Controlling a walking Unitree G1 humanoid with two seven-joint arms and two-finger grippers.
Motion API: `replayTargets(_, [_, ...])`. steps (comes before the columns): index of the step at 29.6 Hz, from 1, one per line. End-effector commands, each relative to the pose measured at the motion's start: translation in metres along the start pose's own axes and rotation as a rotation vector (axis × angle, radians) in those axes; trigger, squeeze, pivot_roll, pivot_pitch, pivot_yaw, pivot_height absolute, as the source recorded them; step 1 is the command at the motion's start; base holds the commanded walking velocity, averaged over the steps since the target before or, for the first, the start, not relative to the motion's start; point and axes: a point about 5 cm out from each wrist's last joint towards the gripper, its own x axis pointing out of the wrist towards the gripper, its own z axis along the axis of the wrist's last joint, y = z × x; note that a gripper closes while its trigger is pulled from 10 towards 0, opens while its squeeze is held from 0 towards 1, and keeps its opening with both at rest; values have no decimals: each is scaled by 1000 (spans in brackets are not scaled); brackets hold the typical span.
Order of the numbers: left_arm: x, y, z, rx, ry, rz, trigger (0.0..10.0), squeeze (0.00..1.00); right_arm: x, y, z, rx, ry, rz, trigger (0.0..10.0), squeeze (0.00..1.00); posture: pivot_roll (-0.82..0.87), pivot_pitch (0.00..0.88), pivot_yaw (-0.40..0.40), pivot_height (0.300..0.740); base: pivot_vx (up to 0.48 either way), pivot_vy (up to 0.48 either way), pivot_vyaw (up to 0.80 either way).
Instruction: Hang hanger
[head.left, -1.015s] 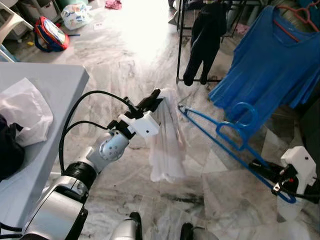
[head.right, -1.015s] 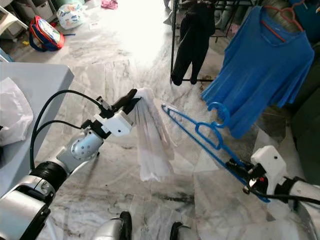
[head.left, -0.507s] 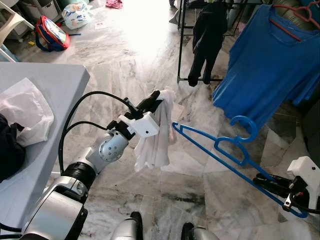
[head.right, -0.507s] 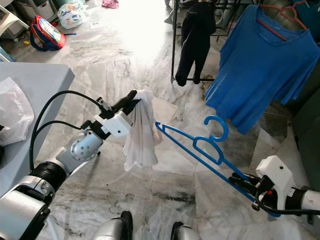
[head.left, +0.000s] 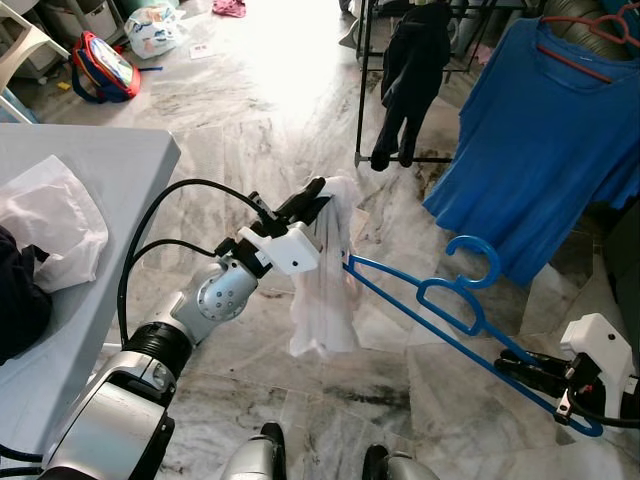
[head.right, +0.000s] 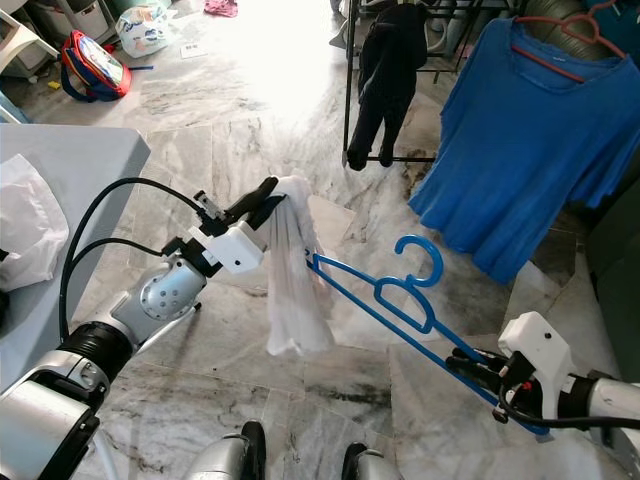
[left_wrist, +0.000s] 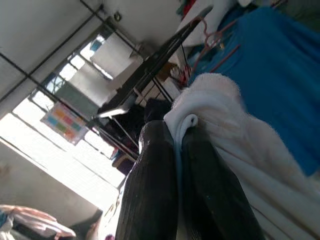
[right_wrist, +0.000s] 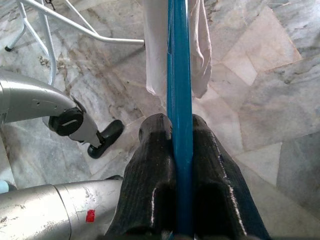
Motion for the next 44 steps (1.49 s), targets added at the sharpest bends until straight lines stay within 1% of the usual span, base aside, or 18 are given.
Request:
replayTargets(1, [-1,4,4,1,-37,5,10000,0,2,4,-4,6,9,27,10000,0,-24,255,41,740,0,0,0])
replayTargets(9, [-8,7,2,9,-38,-2,10000,0,3,1,-5,3,17,25,10000,0,-18,252,37,740,0,0,0])
replayTargets(13, [-7,10,6,8,-59,0,10000,0,5,0,-8,7,28,22,10000,0,-18,253,38,740,0,0,0])
replayTargets(17, [-2,10,21,-12,-151,-21,10000,0,19,0,-17,41,35,34,10000,0,-15,258,39,740,0,0,0])
replayTargets(22, [-2,5,30,-25,-202,-54,10000,0,31,-2,-19,55,34,40,10000,0,-6,261,36,740,0,0,0])
replayTargets(23, [-2,5,30,-25,-202,-54,10000,0,31,-2,-19,55,34,40,10000,0,-6,261,36,740,0,0,0])
replayTargets(26, [-2,4,33,-28,-211,-66,10000,0,41,-8,-19,54,35,14,10000,0,-2,261,34,740,0,0,0])
replayTargets(31, [-4,3,33,-35,-207,-69,10000,0,49,-12,-15,53,10,-5,10000,0,1,261,33,740,0,0,0])
replayTargets(33, [-7,1,34,-47,-203,-76,10000,0,54,-11,-10,56,-17,-2,10000,0,3,260,31,740,0,0,0])
replayTargets(36, [-6,-3,37,-67,-211,-80,10000,0,61,-11,-9,59,-25,0,10000,0,4,260,30,740,0,0,0])
replayTargets(40, [-3,-8,43,-85,-233,-91,10000,0,70,-7,-8,69,-35,25,10000,0,2,261,30,740,0,0,0])
replayTargets(41, [-3,-8,43,-85,-233,-91,10000,0,70,-7,-8,69,-35,25,10000,0,2,261,30,740,0,0,0])
replayTargets(43, [1,-10,49,-100,-257,-93,10000,0,79,-6,-7,96,-57,33,10000,0,0,261,29,740,0,0,0])
replayTargets(44, [1,-10,49,-100,-257,-93,10000,0,79,-6,-7,96,-57,33,10000,0,0,261,29,740,0,0,0])
